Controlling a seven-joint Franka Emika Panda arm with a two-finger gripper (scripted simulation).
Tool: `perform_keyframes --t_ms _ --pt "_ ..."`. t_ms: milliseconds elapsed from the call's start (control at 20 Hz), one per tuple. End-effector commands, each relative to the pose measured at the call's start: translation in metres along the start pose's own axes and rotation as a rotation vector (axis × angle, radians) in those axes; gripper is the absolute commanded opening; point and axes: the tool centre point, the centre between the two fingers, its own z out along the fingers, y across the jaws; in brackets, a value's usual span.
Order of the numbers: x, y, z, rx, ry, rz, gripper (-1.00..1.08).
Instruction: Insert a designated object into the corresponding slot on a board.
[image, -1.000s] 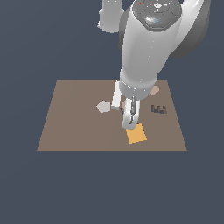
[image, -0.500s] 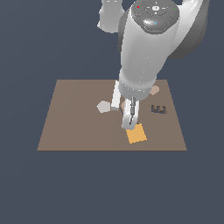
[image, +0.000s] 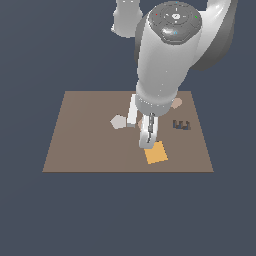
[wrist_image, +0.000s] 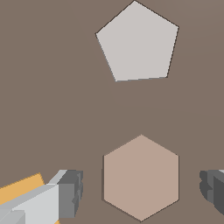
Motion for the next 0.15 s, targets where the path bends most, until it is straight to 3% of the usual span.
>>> perform_keyframes --t_ms 0,100 --pt "0.0 -0.0001 0.0 0.0 0.0 0.0 1.0" --pt "0.0 -0.0001 0.0 0.0 0.0 0.0 1.0"
